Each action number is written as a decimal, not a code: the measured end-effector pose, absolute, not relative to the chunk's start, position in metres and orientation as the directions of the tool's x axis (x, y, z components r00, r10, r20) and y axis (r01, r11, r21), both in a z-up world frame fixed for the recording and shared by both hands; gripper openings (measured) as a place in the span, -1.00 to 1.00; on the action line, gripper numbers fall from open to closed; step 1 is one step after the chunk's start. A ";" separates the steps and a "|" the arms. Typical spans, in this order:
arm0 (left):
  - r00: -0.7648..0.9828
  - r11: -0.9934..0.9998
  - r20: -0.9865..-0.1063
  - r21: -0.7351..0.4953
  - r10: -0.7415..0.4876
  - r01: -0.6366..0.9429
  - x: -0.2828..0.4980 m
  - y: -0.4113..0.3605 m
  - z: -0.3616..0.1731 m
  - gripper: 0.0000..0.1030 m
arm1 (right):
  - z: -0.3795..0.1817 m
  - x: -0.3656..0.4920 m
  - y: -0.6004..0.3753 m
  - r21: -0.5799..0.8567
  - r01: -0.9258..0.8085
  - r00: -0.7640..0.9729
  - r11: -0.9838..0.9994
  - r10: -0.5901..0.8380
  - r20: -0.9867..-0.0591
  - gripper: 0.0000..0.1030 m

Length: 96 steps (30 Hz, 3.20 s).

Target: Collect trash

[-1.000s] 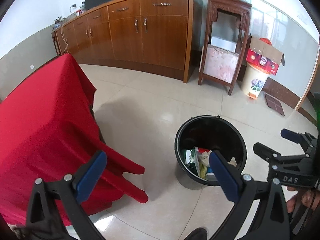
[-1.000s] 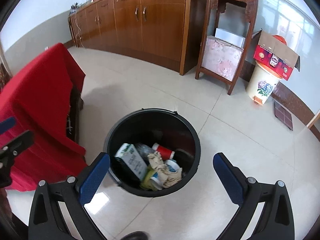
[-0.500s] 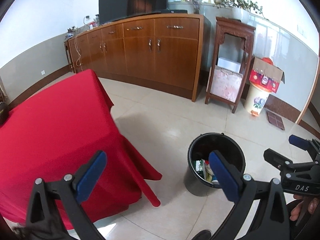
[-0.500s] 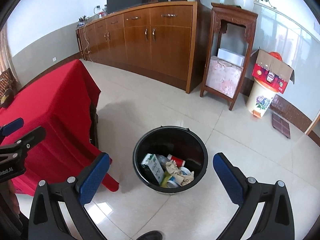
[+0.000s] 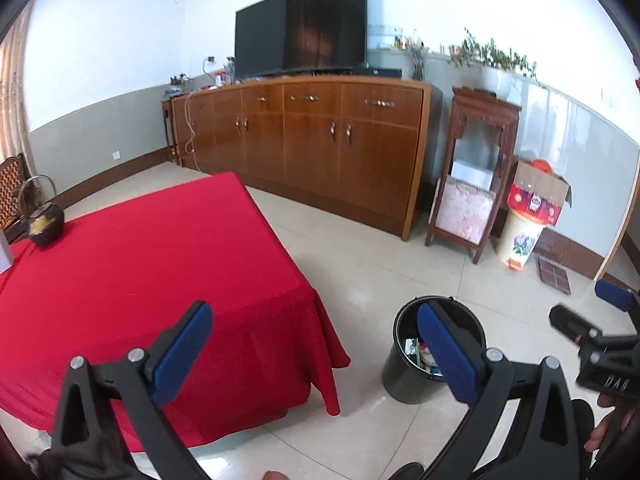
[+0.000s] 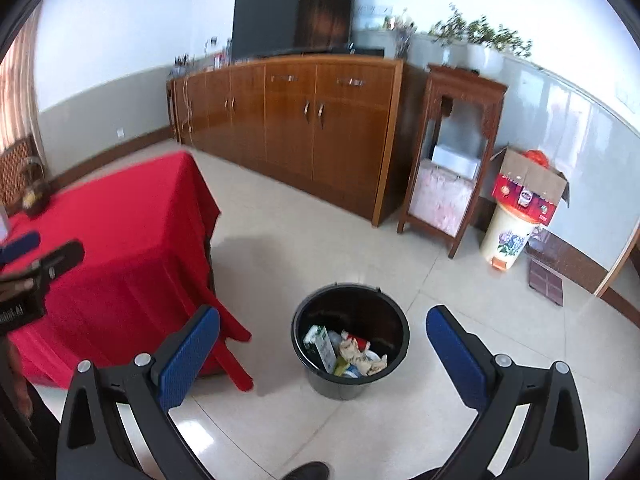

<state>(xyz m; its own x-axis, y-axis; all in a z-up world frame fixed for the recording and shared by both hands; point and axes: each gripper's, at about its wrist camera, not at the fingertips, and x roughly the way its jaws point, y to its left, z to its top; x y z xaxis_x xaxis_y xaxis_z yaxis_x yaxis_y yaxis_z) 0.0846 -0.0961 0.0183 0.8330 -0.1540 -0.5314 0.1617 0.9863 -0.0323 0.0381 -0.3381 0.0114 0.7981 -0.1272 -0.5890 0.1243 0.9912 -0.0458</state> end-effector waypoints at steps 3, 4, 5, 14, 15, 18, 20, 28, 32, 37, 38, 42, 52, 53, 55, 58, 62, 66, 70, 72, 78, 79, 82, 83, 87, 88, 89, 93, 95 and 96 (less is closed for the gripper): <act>0.843 0.987 -0.515 -0.058 -0.157 0.148 0.071 -0.086 0.030 0.99 | 0.031 0.018 -0.330 -0.032 0.143 0.830 0.989 -0.137 -0.541 1.00; 0.849 0.987 -0.506 -0.053 -0.155 0.149 0.067 -0.086 0.033 0.99 | 0.034 0.014 -0.328 -0.031 0.148 0.837 0.988 -0.142 -0.529 1.00; 0.860 0.988 -0.488 -0.038 -0.146 0.147 0.060 -0.085 0.038 0.99 | 0.038 0.010 -0.325 -0.027 0.152 0.845 0.988 -0.144 -0.514 1.00; 0.888 0.992 -0.443 -0.043 -0.127 0.120 0.043 -0.067 0.049 0.99 | 0.056 0.000 -0.290 -0.066 0.148 0.863 0.987 -0.161 -0.479 1.00; 0.887 0.992 -0.444 -0.045 -0.125 0.118 0.043 -0.066 0.048 0.99 | 0.053 0.000 -0.286 -0.076 0.145 0.858 0.987 -0.164 -0.487 1.00; 0.891 0.994 -0.439 -0.043 -0.112 0.104 0.041 -0.061 0.046 0.99 | 0.048 0.001 -0.281 -0.070 0.135 0.847 0.988 -0.152 -0.509 1.00; 0.893 0.994 -0.436 -0.048 -0.108 0.097 0.038 -0.057 0.046 0.99 | 0.044 0.002 -0.280 -0.073 0.128 0.842 0.989 -0.147 -0.519 1.00; 0.894 0.994 -0.435 -0.053 -0.107 0.094 0.038 -0.054 0.044 0.99 | 0.039 0.003 -0.275 -0.081 0.116 0.839 0.990 -0.141 -0.526 1.00; 0.895 0.994 -0.432 -0.051 -0.114 0.102 0.037 -0.056 0.043 0.99 | 0.040 0.002 -0.277 -0.082 0.126 0.838 0.989 -0.150 -0.524 1.00; 0.895 0.993 -0.431 -0.046 -0.117 0.108 0.034 -0.058 0.043 0.99 | 0.041 0.002 -0.281 -0.079 0.131 0.839 0.988 -0.153 -0.523 1.00; 0.894 0.993 -0.433 -0.046 -0.117 0.108 0.034 -0.058 0.043 0.99 | 0.041 0.002 -0.281 -0.080 0.132 0.838 0.988 -0.154 -0.523 1.00; 0.894 0.993 -0.431 -0.047 -0.119 0.110 0.034 -0.058 0.043 0.99 | 0.040 0.002 -0.281 -0.078 0.130 0.837 0.988 -0.152 -0.526 1.00; 0.891 0.992 -0.435 -0.046 -0.128 0.120 0.034 -0.062 0.042 0.99 | 0.038 0.003 -0.281 -0.080 0.128 0.833 0.989 -0.151 -0.533 1.00; 0.892 0.992 -0.434 -0.044 -0.127 0.120 0.033 -0.062 0.043 0.99 | 0.037 0.004 -0.281 -0.080 0.129 0.832 0.988 -0.152 -0.534 1.00; 0.892 0.992 -0.434 -0.044 -0.128 0.121 0.033 -0.062 0.043 0.99 | 0.036 0.005 -0.281 -0.079 0.130 0.830 0.988 -0.152 -0.536 1.00; 0.891 0.991 -0.436 -0.046 -0.131 0.123 0.033 -0.063 0.043 0.99 | 0.036 0.004 -0.281 -0.080 0.130 0.830 0.988 -0.152 -0.536 1.00; 0.890 0.991 -0.436 -0.044 -0.133 0.126 0.033 -0.064 0.044 0.99 | 0.036 0.003 -0.280 -0.082 0.130 0.830 0.988 -0.153 -0.536 1.00; 0.889 0.991 -0.438 -0.045 -0.132 0.125 0.033 -0.064 0.044 0.99 | 0.036 0.003 -0.280 -0.080 0.132 0.830 0.988 -0.154 -0.536 1.00; 0.889 0.991 -0.438 -0.043 -0.132 0.126 0.033 -0.065 0.044 0.99 | 0.036 0.004 -0.281 -0.082 0.131 0.831 0.988 -0.155 -0.535 1.00; 0.889 0.991 -0.438 -0.042 -0.132 0.127 0.033 -0.066 0.044 0.99 | 0.036 0.003 -0.281 -0.083 0.132 0.831 0.988 -0.155 -0.535 1.00; 0.888 0.991 -0.440 -0.039 -0.134 0.130 0.034 -0.066 0.043 0.99 | 0.036 0.002 -0.282 -0.085 0.133 0.829 0.987 -0.158 -0.537 1.00; 0.888 0.991 -0.441 -0.040 -0.135 0.131 0.034 -0.066 0.043 0.99 | 0.036 0.002 -0.282 -0.086 0.134 0.829 0.987 -0.159 -0.537 1.00; 0.887 0.990 -0.441 -0.041 -0.137 0.132 0.034 -0.066 0.043 0.99 | 0.035 0.002 -0.285 -0.084 0.138 0.826 0.987 -0.161 -0.540 1.00; 0.886 0.990 -0.442 -0.041 -0.138 0.134 0.035 -0.066 0.043 0.99 | 0.035 0.002 -0.285 -0.084 0.139 0.826 0.987 -0.162 -0.539 1.00; 0.882 0.989 -0.448 -0.048 -0.147 0.140 0.037 -0.064 0.042 0.99 | 0.035 0.003 -0.285 -0.086 0.137 0.826 0.987 -0.162 -0.540 1.00; 0.882 0.989 -0.449 -0.047 -0.146 0.140 0.038 -0.063 0.041 0.99 | 0.035 0.003 -0.284 -0.086 0.137 0.826 0.987 -0.162 -0.540 1.00; 0.882 0.989 -0.449 -0.048 -0.144 0.138 0.038 -0.063 0.041 0.99 | 0.035 0.004 -0.283 -0.088 0.137 0.825 0.987 -0.163 -0.541 1.00; 0.890 0.991 -0.436 -0.052 -0.136 0.126 0.039 -0.059 0.041 0.99 | 0.034 0.004 -0.284 -0.089 0.138 0.825 0.986 -0.164 -0.541 1.00; 0.892 0.991 -0.432 -0.048 -0.136 0.128 0.040 -0.057 0.040 0.99 | 0.034 0.004 -0.284 -0.089 0.140 0.825 0.986 -0.165 -0.540 1.00; 0.891 0.991 -0.434 -0.044 -0.136 0.129 0.041 -0.057 0.040 0.99 | 0.034 0.004 -0.285 -0.088 0.140 0.825 0.986 -0.166 -0.541 1.00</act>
<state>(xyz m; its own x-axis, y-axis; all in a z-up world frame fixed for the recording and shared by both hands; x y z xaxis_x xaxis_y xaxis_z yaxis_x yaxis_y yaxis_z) 0.0407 -0.0568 0.0398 0.8907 -0.1358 -0.4338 0.1295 0.9906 -0.0442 0.0041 -0.2849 0.0342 0.8247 -0.1655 -0.5407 0.1403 0.9862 -0.0879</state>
